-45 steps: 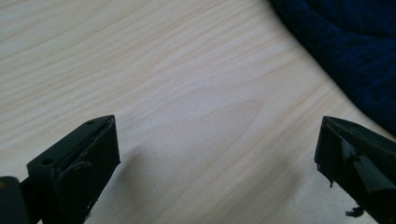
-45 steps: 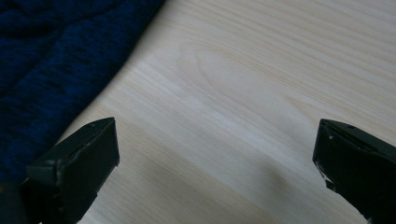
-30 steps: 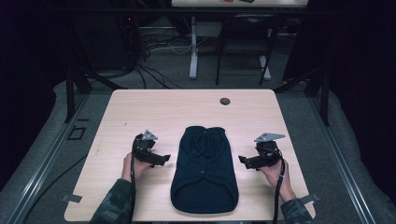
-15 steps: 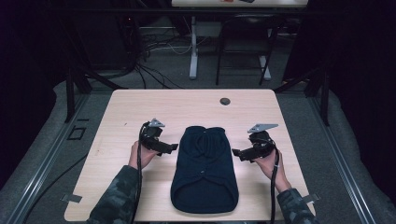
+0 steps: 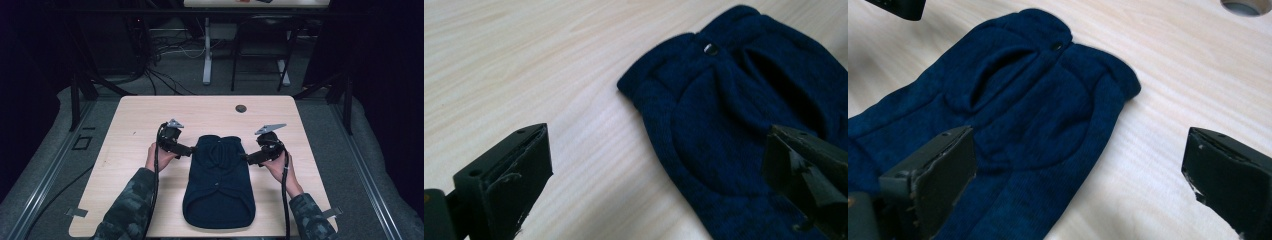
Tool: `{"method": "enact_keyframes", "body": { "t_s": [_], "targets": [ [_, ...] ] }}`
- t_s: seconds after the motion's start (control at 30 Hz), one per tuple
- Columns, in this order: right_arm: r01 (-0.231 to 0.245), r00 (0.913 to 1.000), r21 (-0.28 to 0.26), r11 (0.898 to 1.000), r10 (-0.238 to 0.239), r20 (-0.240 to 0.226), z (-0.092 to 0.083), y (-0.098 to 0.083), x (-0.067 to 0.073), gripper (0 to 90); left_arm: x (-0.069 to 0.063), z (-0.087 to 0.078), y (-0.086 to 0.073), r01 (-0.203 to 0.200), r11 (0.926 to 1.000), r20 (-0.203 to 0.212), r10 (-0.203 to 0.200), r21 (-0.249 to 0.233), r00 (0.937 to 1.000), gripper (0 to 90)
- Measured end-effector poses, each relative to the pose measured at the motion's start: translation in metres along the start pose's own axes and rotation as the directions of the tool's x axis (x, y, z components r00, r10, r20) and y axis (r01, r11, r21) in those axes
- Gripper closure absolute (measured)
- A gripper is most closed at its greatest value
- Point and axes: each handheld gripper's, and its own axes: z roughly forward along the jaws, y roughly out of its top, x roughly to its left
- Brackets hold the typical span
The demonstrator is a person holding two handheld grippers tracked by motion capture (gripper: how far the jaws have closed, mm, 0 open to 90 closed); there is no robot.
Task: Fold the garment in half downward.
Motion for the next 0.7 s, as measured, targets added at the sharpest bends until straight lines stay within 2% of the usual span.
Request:
{"method": "enact_keyframes", "body": {
  "t_s": [0.27, 0.43, 0.7],
  "targets": [
    [0.001, 0.9999, 0.019, 1.0, 0.0, -0.011, 0.013, 0.011, -0.003, 1.1, 0.0, 0.011, 0.008, 0.004, 0.9999, 0.008, -0.004, 0.013, 1.0, 0.0],
    [-0.015, 0.9985, 0.049, 0.999, 0.018, -0.052, 0.025, 0.016, -0.006, 1.1, -0.002, 0.022, 0.011, -0.003, 0.999, 0.018, 0.002, 0.044, 0.9998, 0.1],
    [-0.005, 0.9984, 0.079, 0.997, 0.009, -0.056, 0.041, 0.031, -0.003, 1.8, -0.003, 0.036, 0.017, 0.002, 0.9977, 0.025, -0.003, 0.067, 0.9997, 0.1]
  ]
}}
